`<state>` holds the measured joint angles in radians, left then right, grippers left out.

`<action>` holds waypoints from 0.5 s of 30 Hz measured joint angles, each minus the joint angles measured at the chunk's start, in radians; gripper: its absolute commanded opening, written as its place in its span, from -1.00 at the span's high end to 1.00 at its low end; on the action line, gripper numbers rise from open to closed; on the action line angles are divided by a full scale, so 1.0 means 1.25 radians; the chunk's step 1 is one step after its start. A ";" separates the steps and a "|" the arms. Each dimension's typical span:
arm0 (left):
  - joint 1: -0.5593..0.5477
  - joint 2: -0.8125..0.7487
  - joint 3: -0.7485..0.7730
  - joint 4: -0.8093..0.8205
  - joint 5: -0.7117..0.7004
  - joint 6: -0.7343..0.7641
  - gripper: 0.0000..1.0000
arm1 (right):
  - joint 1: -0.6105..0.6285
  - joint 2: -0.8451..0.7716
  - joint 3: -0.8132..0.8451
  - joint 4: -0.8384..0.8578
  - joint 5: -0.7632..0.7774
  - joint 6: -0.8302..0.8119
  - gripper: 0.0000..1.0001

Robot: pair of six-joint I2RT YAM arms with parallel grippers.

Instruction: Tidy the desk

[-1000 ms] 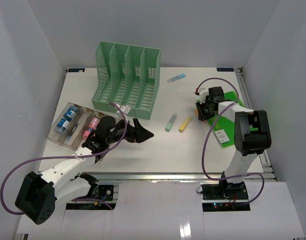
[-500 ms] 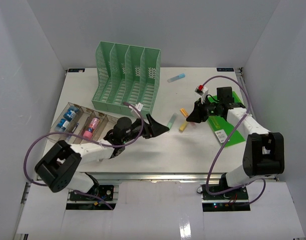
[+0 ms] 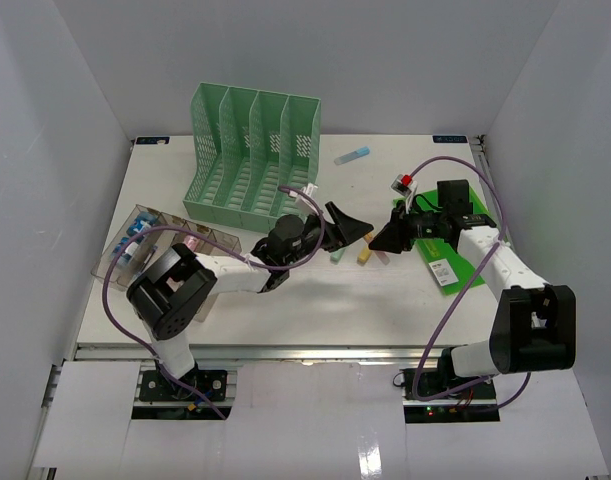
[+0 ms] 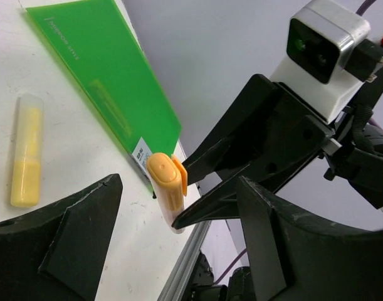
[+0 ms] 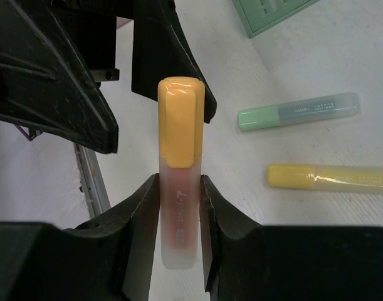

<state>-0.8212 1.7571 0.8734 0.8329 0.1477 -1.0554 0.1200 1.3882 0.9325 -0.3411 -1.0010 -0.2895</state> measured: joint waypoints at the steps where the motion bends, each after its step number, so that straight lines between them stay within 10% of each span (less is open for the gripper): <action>1: -0.004 0.004 0.008 -0.009 -0.005 0.000 -0.59 | 0.000 -0.001 0.000 0.000 -0.001 0.001 0.85; 15: -0.026 0.019 0.086 -0.126 -0.055 0.023 0.38 | 0.000 -0.014 0.000 0.003 -0.006 0.010 0.69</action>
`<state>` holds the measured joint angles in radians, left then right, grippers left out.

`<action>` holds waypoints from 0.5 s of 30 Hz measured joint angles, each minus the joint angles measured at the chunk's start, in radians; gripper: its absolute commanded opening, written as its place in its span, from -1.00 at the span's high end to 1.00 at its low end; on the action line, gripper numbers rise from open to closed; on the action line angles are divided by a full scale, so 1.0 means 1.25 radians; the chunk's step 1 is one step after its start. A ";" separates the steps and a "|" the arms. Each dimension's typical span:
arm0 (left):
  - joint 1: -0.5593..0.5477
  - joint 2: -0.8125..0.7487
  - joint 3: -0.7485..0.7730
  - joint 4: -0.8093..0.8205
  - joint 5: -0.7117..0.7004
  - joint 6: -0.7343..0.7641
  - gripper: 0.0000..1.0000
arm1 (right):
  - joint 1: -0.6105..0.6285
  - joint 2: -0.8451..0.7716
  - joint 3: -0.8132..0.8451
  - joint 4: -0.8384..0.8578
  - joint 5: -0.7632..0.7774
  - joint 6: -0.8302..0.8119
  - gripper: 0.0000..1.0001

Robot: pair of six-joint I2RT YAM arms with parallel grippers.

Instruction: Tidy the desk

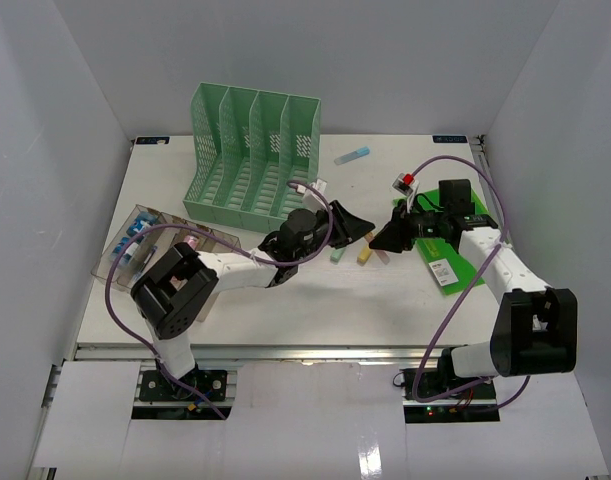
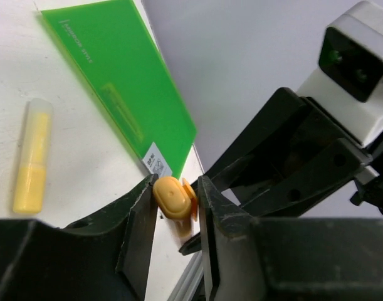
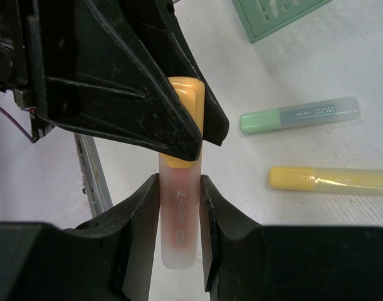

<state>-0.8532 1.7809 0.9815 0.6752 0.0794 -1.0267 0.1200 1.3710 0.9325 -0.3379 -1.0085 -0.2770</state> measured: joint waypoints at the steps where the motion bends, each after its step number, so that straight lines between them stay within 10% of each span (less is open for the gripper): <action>1: 0.000 0.001 0.002 -0.004 -0.001 0.000 0.45 | 0.000 -0.002 0.000 0.000 0.001 0.000 0.62; 8: -0.002 0.005 0.014 -0.035 -0.001 0.004 0.83 | 0.000 -0.004 -0.009 0.002 0.004 -0.007 -0.88; 15: -0.003 -0.015 0.012 -0.133 -0.011 0.065 0.87 | 0.000 -0.034 -0.012 -0.019 -0.012 -0.082 -0.80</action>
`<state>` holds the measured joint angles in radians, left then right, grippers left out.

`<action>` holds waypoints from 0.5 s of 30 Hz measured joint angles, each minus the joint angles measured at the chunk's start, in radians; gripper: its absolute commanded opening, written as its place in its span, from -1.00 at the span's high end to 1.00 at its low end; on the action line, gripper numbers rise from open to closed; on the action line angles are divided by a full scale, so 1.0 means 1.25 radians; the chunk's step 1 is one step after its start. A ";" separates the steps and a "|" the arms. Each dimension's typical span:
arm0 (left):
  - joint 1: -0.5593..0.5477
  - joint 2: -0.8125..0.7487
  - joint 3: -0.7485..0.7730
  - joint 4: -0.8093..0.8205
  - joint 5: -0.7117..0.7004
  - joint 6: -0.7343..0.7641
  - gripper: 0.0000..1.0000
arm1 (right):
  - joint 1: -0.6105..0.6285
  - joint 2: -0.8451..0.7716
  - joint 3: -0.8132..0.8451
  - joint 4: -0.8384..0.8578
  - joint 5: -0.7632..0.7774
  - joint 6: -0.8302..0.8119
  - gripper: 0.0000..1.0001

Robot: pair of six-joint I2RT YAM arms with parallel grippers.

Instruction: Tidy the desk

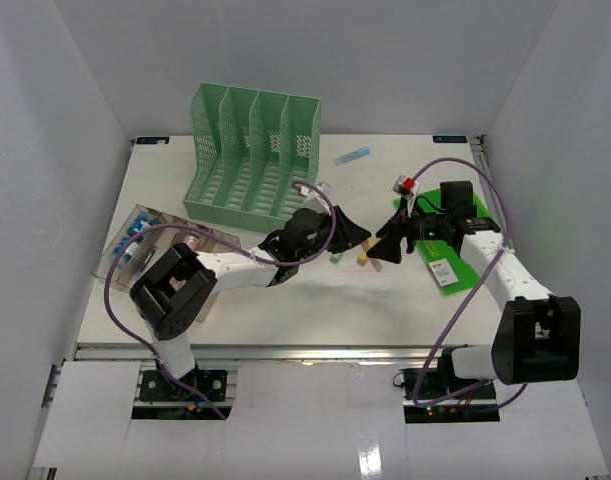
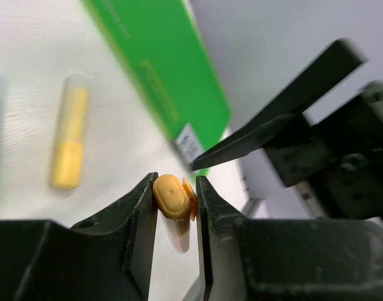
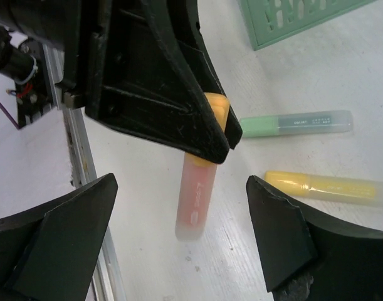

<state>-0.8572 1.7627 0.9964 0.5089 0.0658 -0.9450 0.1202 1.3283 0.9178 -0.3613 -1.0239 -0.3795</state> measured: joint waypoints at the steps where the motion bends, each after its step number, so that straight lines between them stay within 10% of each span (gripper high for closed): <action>1: 0.000 -0.014 -0.003 -0.031 -0.006 0.018 0.87 | 0.000 -0.008 0.000 -0.011 -0.004 -0.022 -0.80; 15: 0.044 -0.469 0.012 -0.798 -0.313 0.323 0.81 | -0.018 -0.034 0.000 -0.092 -0.014 -0.167 -0.81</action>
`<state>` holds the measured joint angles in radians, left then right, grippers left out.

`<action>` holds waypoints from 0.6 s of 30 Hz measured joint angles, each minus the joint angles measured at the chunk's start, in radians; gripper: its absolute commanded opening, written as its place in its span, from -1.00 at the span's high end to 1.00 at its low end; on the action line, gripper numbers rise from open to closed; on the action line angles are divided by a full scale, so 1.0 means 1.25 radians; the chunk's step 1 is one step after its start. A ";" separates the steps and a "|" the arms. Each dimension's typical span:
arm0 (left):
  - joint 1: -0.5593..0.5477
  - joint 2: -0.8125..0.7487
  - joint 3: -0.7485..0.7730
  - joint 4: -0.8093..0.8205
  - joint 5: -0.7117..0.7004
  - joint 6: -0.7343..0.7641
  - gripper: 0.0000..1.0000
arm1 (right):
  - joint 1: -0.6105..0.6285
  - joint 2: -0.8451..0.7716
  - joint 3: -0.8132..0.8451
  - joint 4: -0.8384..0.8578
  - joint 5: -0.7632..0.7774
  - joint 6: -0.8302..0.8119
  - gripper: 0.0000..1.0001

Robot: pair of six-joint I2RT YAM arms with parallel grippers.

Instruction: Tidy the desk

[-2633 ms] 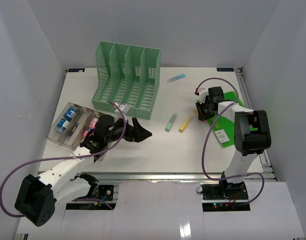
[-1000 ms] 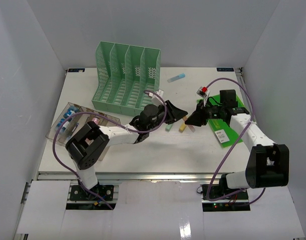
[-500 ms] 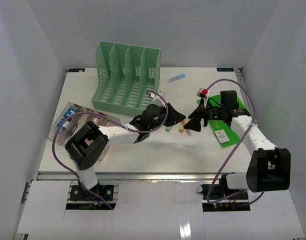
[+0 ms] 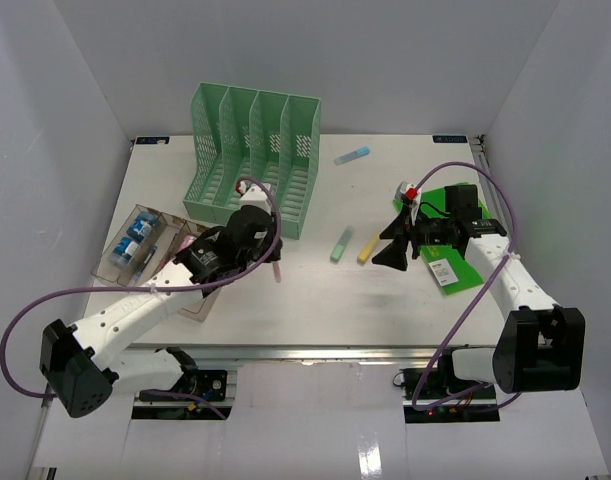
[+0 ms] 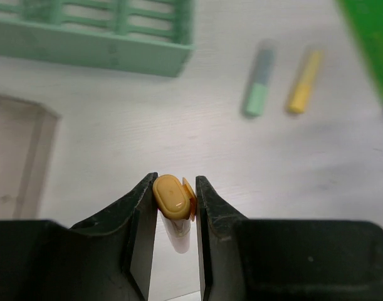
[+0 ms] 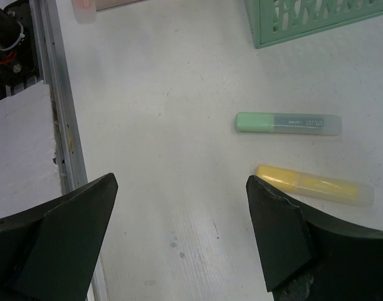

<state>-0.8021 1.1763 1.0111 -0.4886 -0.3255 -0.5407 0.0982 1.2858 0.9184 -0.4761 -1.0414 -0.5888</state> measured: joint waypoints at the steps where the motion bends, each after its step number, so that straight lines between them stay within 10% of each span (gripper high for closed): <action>1: 0.018 -0.006 0.008 -0.051 -0.027 0.016 0.81 | 0.000 0.000 0.000 0.000 0.001 -0.001 -0.81; 14: 0.316 0.022 -0.039 -0.193 -0.181 0.267 0.80 | -0.016 0.000 0.000 -0.003 0.009 -0.011 -0.80; 18: 0.327 0.074 -0.039 -0.166 -0.174 0.322 0.44 | -0.017 0.000 0.000 -0.003 0.011 -0.013 -0.81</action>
<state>-0.3932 1.2687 0.9618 -0.6965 -0.5426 -0.1385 0.0765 1.2859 0.9184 -0.4798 -1.0273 -0.6051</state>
